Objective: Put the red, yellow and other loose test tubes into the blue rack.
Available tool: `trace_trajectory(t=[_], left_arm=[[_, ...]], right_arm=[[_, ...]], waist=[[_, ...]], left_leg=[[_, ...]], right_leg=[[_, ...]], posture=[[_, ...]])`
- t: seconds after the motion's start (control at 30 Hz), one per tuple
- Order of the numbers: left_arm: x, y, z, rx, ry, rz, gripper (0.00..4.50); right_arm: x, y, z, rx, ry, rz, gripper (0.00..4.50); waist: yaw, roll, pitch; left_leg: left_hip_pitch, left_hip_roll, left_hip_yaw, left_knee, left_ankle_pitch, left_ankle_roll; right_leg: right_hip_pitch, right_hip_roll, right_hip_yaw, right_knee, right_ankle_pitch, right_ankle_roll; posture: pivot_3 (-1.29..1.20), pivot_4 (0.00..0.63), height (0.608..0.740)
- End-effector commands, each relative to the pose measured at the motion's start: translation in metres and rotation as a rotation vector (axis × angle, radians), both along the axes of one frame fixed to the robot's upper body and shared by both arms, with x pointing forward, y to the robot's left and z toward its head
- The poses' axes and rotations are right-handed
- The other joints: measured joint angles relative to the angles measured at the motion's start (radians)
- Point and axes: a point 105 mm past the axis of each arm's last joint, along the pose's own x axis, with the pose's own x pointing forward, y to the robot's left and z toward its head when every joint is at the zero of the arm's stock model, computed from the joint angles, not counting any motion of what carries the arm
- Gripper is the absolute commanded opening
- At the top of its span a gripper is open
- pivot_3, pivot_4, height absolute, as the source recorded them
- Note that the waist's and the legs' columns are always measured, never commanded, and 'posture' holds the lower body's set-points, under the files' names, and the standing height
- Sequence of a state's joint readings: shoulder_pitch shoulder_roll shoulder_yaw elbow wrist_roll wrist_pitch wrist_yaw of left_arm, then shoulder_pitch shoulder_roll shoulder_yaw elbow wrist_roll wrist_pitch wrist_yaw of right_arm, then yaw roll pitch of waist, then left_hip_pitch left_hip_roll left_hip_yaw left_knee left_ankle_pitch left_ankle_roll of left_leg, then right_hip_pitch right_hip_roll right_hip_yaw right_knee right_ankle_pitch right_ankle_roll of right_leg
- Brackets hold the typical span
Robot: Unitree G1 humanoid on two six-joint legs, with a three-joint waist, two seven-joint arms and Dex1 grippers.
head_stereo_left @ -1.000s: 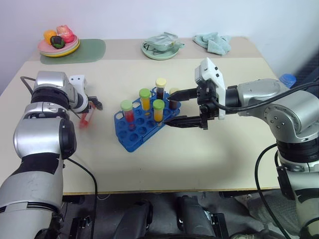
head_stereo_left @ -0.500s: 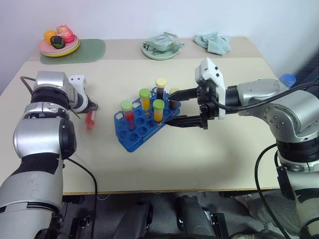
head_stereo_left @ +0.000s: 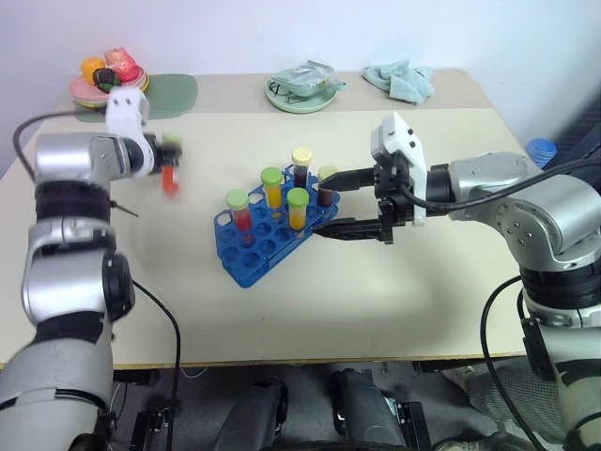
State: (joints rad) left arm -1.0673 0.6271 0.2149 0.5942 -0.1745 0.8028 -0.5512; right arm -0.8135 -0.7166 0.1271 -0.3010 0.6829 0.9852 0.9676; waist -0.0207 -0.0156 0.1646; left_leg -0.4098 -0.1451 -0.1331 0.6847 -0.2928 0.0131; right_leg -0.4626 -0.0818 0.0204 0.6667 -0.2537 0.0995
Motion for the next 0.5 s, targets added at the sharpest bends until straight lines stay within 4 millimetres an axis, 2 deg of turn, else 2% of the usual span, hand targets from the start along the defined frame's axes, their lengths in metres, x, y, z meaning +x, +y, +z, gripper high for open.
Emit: trace_trajectory(t=[0.03,0.13,0.3,0.4,0.5], left_arm=[[-0.033,-0.032,0.061,-0.112,-0.325,-0.256,0.77],[-0.054,-0.052,0.077,-0.282,-0.435,-0.389,0.77],[-0.081,-0.072,0.095,-0.288,-0.651,-0.512,0.77],[-0.092,-0.092,0.088,-0.328,-0.666,-0.672,0.77],[-0.1,-0.109,0.082,-0.441,-0.674,-0.776,0.77]], right_arm=[[-0.006,-0.007,0.013,0.052,-0.058,-0.03,4.32],[-0.007,-0.014,0.009,0.063,-0.055,-0.079,4.32],[-0.012,-0.024,-0.001,0.083,-0.044,-0.167,4.32],[-0.015,-0.029,-0.006,0.101,-0.039,-0.217,4.32],[-0.018,-0.033,-0.011,0.106,-0.039,-0.259,4.32]], waist=[[0.002,0.0,0.0],[0.01,0.0,0.0],[0.004,0.0,-0.001],[0.002,0.0,-0.001],[0.007,0.0,-0.001]], left_leg=[[0.0,0.0,0.0,0.0,0.0,0.0],[0.0,0.0,0.0,0.002,0.0,0.0],[0.0,0.0,-0.001,0.004,0.0,0.0],[0.001,0.0,0.0,0.003,0.0,0.0],[0.001,0.0,0.0,0.004,0.0,0.0]], right_leg=[[0.0,0.0,0.0,0.0,0.0,0.0],[0.001,0.0,-0.001,0.0,0.0,0.0],[0.002,0.0,-0.001,0.0,0.0,0.0],[0.002,0.0,-0.001,0.001,0.0,0.0],[0.003,0.0,-0.001,0.001,0.0,0.0]], posture=[[0.0,0.15,0.74],[0.0,0.15,0.74],[0.0,0.15,0.74],[0.0,0.15,0.74],[0.0,0.15,0.74]])
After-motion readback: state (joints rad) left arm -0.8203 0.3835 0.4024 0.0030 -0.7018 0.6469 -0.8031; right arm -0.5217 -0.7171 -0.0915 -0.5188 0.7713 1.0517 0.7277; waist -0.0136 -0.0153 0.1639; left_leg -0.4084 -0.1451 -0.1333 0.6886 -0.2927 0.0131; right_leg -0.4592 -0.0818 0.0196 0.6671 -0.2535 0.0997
